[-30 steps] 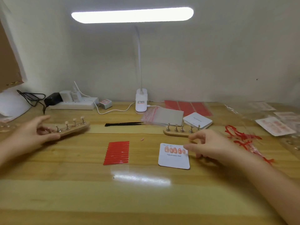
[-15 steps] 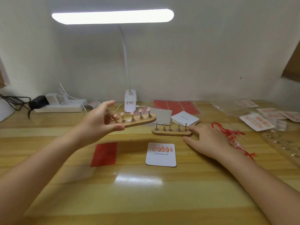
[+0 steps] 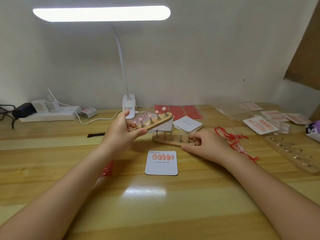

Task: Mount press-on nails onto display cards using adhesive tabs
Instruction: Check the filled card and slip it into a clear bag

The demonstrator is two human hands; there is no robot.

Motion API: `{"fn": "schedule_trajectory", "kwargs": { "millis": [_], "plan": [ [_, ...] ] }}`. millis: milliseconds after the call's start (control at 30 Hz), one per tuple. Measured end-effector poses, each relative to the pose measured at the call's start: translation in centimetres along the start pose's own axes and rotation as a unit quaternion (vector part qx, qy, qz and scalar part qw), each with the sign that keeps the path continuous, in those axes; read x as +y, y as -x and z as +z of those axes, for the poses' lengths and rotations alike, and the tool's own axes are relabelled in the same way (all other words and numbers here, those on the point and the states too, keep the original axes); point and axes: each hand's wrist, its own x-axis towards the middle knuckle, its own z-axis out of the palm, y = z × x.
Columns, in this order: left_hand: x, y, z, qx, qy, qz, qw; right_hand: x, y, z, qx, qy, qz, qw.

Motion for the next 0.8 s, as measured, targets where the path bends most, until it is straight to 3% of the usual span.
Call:
{"fn": "schedule_trajectory", "kwargs": {
  "millis": [200, 300, 533, 800],
  "plan": [
    [-0.9, 0.3, -0.4, 0.006, -0.009, -0.002, 1.0, -0.6, 0.2, -0.8, 0.007, -0.098, 0.031, 0.995],
    [-1.5, 0.4, -0.4, 0.015, -0.01, 0.0, 1.0, -1.0, 0.7, -2.4, 0.06, -0.109, 0.039, 0.991],
    [-1.5, 0.5, 0.3, 0.033, -0.004, 0.015, 0.999, 1.6, 3.1, -8.3, 0.142, -0.044, 0.089, 0.985],
    [-1.2, 0.7, 1.6, 0.016, -0.008, 0.036, 0.999, 7.1, 7.4, -8.3, 0.12, -0.006, 0.167, 0.979]
  ]
}}
